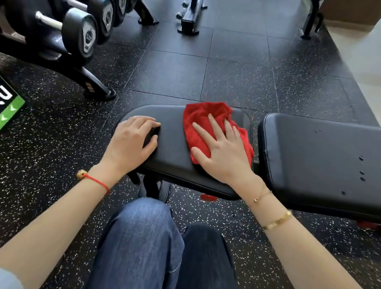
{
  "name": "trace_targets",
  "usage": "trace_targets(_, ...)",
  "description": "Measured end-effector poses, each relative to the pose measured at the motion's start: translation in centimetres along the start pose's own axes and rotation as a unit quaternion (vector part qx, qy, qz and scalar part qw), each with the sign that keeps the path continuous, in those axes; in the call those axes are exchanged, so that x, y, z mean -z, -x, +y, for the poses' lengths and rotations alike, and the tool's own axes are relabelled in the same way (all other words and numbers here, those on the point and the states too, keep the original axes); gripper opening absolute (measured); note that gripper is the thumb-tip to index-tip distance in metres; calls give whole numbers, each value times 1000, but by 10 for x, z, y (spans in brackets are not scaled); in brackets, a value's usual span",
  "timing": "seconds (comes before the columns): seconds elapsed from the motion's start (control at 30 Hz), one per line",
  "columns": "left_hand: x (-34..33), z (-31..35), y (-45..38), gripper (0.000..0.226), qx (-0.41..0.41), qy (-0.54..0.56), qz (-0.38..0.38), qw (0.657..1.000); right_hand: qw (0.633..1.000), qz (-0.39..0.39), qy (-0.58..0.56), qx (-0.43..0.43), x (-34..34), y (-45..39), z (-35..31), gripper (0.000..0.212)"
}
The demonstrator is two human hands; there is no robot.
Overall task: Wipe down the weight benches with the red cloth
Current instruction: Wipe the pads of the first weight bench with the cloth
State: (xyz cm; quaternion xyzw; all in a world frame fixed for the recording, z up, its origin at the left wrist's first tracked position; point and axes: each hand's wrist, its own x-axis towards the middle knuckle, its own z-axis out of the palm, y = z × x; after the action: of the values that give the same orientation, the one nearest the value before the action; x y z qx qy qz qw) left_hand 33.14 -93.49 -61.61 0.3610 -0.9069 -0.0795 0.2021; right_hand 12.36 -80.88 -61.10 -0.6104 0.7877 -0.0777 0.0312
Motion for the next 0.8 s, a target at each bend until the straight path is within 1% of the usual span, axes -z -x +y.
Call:
trace_targets(0.07, 1, -1, 1, 38, 1, -3, 10, 1000, 1000, 10, -3, -3, 1, 9, 17, 60)
trace_targets(0.17, -1, -5, 2, 41, 24, -8, 26, 999, 997, -3, -20, -73, 6, -10, 42, 58)
trace_targets(0.23, -3, -6, 2, 44, 47, -9, 23, 999, 995, -8, -25, -101, 11, -36, 39, 57)
trace_targets(0.27, -4, -5, 2, 45, 56, -9, 20, 998, 995, -9, -19, -94, 11, -47, 31, 56)
trace_targets(0.33, -6, -4, 3, 48, 68, -7, 12, 998, 999, -16, -16, -41, 8, -57, 4, 55)
trace_targets(0.43, -8, -4, 4, 48, 70, -3, 12, 997, 997, -11, -27, 65, -2, -31, -26, 55)
trace_targets(0.5, -9, -5, 5, 48, 74, 2, 15, 997, 996, 3, -38, 87, -4, -10, -21, 56)
trace_targets(0.57, -10, -5, 5, 48, 77, 11, 17, 997, 997, 5, -32, 64, -3, -6, -3, 57)
trace_targets(0.67, -12, -4, 6, 47, 81, 15, 23, 996, 1000, -2, -10, -2, 0, -36, 9, 55)
trace_targets(0.73, -12, -4, 6, 46, 84, 17, 29, 996, 999, -4, -17, -45, 1, -62, -4, 55)
trace_targets(0.8, -13, -4, 7, 46, 84, 16, 33, 996, 999, -12, -23, -37, -1, -71, -25, 55)
